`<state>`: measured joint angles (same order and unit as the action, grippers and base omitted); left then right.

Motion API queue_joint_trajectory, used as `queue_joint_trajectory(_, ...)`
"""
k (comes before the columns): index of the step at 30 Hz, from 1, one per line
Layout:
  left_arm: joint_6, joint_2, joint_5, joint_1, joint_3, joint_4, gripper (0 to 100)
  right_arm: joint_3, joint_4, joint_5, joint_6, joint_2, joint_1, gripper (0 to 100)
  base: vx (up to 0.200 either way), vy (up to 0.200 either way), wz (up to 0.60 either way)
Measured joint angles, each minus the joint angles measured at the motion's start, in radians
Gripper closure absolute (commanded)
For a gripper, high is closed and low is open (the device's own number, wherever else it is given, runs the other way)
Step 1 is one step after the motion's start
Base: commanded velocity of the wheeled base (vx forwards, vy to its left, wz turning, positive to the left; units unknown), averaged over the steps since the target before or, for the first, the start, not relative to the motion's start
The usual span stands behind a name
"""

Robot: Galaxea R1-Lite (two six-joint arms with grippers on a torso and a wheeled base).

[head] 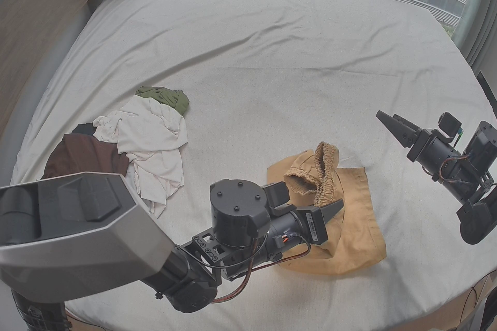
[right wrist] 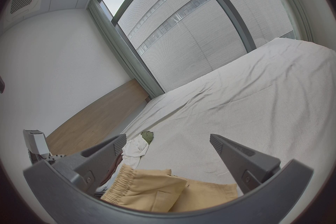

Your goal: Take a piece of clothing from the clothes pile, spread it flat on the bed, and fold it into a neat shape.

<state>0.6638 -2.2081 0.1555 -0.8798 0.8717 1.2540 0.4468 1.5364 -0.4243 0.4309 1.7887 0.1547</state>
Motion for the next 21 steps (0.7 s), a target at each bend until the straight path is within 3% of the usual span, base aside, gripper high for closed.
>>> queue_joint_trajectory(14,0.000,0.069,-0.011,-0.032,-0.072,-0.001,0,-0.025,0.000,0.000,-0.002,0.005,0.000,0,0.000,0.000,0.00)
queue_joint_trajectory(21,-0.007,0.188,-0.017,0.060,-0.157,-0.006,0,-0.061,0.000,0.000,-0.005,0.006,0.005,0,0.000,0.000,0.00)
